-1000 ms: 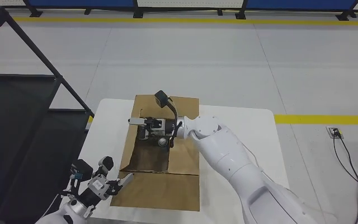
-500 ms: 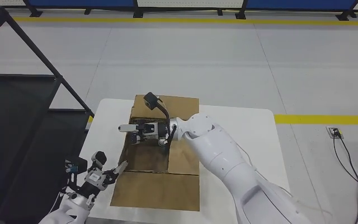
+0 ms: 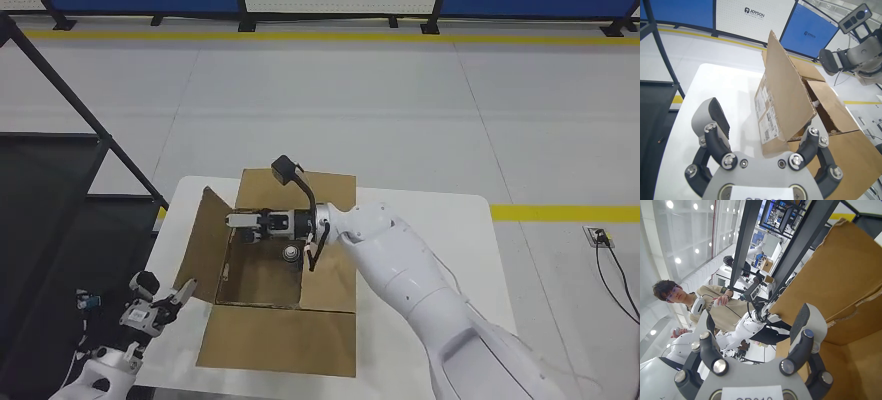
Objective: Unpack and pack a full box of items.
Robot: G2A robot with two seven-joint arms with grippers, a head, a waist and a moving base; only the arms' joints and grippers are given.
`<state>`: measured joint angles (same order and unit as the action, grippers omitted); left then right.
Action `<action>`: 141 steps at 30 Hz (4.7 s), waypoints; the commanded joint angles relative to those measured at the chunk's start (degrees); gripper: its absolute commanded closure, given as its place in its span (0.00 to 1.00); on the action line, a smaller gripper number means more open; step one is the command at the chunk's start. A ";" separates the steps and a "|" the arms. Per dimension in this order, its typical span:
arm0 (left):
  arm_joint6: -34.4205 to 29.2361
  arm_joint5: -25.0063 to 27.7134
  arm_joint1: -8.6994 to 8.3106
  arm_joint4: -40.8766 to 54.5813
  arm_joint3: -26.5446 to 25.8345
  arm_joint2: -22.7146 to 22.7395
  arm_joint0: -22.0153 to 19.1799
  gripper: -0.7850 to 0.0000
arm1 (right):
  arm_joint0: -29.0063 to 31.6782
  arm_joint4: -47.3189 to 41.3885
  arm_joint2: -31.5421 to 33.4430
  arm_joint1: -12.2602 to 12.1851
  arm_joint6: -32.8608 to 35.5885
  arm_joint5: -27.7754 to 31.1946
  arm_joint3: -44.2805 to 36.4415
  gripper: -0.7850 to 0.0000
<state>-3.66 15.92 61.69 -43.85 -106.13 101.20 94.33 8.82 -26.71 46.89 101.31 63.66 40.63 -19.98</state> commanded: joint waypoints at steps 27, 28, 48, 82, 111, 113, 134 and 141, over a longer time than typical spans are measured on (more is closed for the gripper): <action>-8.59 -2.51 0.51 -5.75 13.34 -6.38 -6.99 0.00 | 14.06 4.06 10.51 -12.28 -2.60 2.59 -21.06 0.00; -8.58 -2.53 0.55 -5.89 13.44 -6.72 -7.21 0.00 | 14.50 4.14 10.83 -12.54 -2.55 2.54 -21.71 0.00; 1.55 -3.68 0.84 -0.09 -1.39 3.33 -0.29 0.00 | 21.62 6.60 16.23 -16.05 -3.45 0.86 -31.04 0.00; -35.35 -6.55 0.28 24.77 -10.64 -13.55 -18.32 0.00 | 44.10 13.24 32.52 -24.30 -3.79 3.17 -55.07 0.00; -51.98 -12.56 4.37 45.83 27.31 -38.85 -47.03 0.00 | 65.95 22.87 42.88 -32.34 -13.77 13.76 -74.52 0.00; -51.70 -12.18 4.57 45.99 27.82 -39.53 -47.48 0.00 | 66.02 23.05 43.01 -32.63 -13.62 13.61 -74.40 0.00; -50.45 -10.89 3.73 47.64 18.30 -36.33 -45.23 0.00 | 55.50 33.60 32.47 -34.12 -5.06 -7.74 -59.29 0.00; -50.02 -11.50 3.88 47.94 16.25 -37.08 -46.17 0.00 | 51.60 38.51 27.23 -33.26 -12.79 -8.35 -51.34 0.00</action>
<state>-53.77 4.52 65.53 4.13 -89.63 64.33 48.35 60.98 10.80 75.04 67.89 52.34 32.51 -72.47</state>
